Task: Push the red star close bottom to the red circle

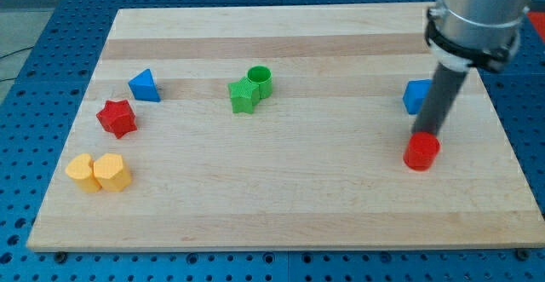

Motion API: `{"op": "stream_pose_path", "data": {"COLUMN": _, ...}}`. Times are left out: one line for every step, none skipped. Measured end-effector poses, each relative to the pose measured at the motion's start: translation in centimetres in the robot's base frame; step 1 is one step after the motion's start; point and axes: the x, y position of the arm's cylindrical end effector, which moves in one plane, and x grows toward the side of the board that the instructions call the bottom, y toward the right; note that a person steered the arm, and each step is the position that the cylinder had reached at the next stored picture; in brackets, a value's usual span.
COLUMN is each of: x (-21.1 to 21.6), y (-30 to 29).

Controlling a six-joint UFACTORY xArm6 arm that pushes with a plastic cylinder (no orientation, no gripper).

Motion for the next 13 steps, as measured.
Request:
{"op": "stream_pose_path", "data": {"x": -2.6, "y": -0.6}}
{"op": "stream_pose_path", "data": {"x": -1.1, "y": -5.2}}
{"op": "stream_pose_path", "data": {"x": 5.1, "y": -1.5}}
{"op": "stream_pose_path", "data": {"x": 3.6, "y": -5.4}}
{"op": "stream_pose_path", "data": {"x": 3.2, "y": -15.1}}
{"op": "stream_pose_path", "data": {"x": 3.2, "y": -26.8}}
{"op": "stream_pose_path", "data": {"x": 0.9, "y": -36.4}}
{"op": "stream_pose_path", "data": {"x": -2.7, "y": -40.5}}
{"op": "stream_pose_path", "data": {"x": -3.0, "y": -46.2}}
{"op": "stream_pose_path", "data": {"x": -2.7, "y": -48.2}}
{"op": "stream_pose_path", "data": {"x": -5.1, "y": -49.5}}
{"op": "stream_pose_path", "data": {"x": -9.6, "y": -49.2}}
{"op": "stream_pose_path", "data": {"x": -8.4, "y": -48.9}}
